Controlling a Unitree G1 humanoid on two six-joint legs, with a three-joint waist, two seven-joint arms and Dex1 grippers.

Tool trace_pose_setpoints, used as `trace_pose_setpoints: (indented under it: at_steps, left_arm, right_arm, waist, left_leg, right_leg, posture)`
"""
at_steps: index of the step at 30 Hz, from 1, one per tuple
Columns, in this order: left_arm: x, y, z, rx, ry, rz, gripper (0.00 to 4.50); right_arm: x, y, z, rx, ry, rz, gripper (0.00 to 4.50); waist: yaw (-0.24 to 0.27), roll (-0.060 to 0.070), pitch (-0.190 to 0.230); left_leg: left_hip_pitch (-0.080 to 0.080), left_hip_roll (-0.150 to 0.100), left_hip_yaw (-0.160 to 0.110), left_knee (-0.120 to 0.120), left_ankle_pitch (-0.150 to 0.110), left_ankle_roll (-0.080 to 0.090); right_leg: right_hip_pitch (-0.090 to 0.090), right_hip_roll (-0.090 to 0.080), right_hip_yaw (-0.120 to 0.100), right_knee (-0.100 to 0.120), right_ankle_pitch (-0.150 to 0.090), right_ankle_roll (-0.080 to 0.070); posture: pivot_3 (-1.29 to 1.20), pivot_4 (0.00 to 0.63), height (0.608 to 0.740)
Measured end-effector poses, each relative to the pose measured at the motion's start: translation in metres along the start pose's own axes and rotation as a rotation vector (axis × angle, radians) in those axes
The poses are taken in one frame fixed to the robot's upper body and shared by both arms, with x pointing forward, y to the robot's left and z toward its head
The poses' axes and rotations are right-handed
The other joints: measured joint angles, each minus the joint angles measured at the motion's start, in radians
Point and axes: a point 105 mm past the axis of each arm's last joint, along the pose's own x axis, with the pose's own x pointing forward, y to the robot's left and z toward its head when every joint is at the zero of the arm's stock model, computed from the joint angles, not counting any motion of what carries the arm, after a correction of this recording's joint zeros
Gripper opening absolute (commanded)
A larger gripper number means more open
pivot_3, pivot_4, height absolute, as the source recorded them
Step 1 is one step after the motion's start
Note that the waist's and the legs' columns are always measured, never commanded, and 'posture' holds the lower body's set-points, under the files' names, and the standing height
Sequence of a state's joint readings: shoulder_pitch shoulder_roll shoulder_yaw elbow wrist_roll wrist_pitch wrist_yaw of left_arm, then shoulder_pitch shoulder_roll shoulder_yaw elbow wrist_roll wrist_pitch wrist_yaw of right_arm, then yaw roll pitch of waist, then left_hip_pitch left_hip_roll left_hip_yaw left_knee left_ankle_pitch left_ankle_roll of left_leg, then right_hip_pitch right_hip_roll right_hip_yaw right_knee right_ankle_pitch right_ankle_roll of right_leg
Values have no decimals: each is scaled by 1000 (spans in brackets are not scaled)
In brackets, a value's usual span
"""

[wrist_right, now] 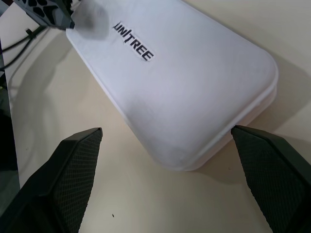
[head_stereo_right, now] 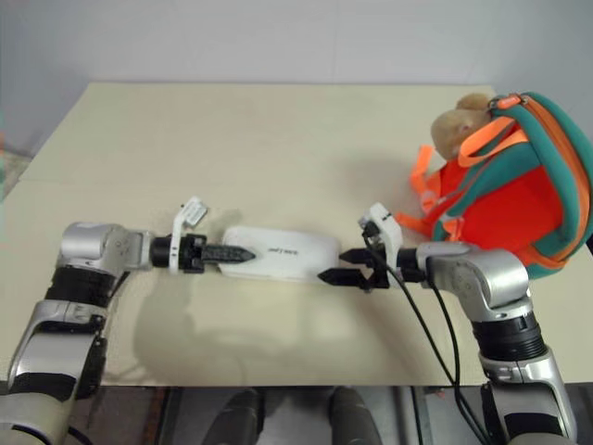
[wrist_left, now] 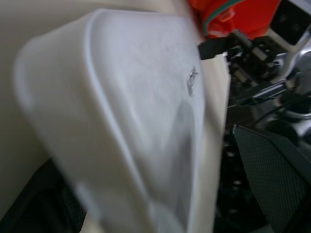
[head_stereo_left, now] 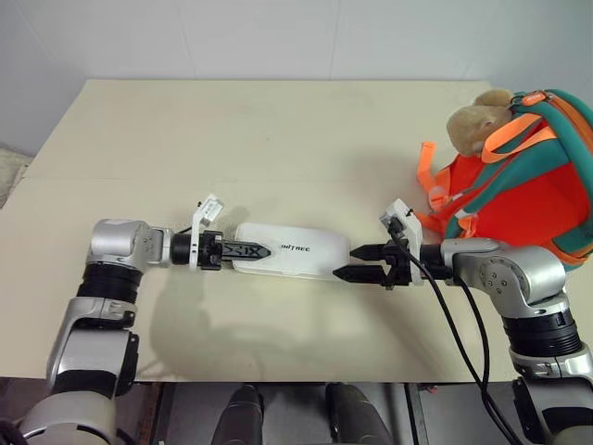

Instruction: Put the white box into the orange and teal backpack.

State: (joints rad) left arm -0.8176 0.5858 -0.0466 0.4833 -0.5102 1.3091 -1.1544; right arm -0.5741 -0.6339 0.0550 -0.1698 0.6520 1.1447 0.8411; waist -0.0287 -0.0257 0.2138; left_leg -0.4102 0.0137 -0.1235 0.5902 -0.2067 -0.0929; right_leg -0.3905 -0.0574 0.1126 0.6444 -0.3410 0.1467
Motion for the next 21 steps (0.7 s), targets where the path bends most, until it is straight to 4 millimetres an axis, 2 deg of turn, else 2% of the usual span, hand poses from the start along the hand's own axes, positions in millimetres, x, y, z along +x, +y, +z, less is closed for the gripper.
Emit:
trace_pose_setpoints:
  at_steps: [6,10,14,19,21]
  left_arm:
    - [0,-5,-3,-81,1,-35,4472]
    - [-9,-12,-3,-120,-3,-63,4472]
    - [-18,-29,-1,-99,6,-115,4472]
    - [-24,-32,-9,-101,38,-118,4472]
    - [-24,-32,-13,-118,50,-125,4087]
  right_arm:
    - [-8,5,-3,-32,-11,60,4480]
    - [-14,7,-6,-48,-13,102,4480]
    - [-16,8,-8,-57,-16,116,4480]
    - [-16,4,-9,-57,-21,105,4480]
    - [-17,4,-8,-63,-27,104,4500]
  waist:
    - [-2,0,0]
    - [-10,0,0]
    - [-16,0,0]
    - [-24,0,0]
    - [-25,0,0]
  left_leg:
    - [-1,0,0,0,0,0]
    - [-1,0,0,0,0,0]
    - [-1,0,0,0,0,0]
    - [-1,0,0,0,0,0]
    - [-1,0,0,0,0,0]
  right_leg:
    - [-1,0,0,0,0,0]
    - [-1,0,0,0,0,0]
    - [-1,0,0,0,0,0]
    - [-1,0,0,0,0,0]
    - [-1,0,0,0,0,0]
  posture:
    - [0,150,740]
    - [0,150,740]
    - [0,150,740]
    - [0,150,740]
    - [0,150,740]
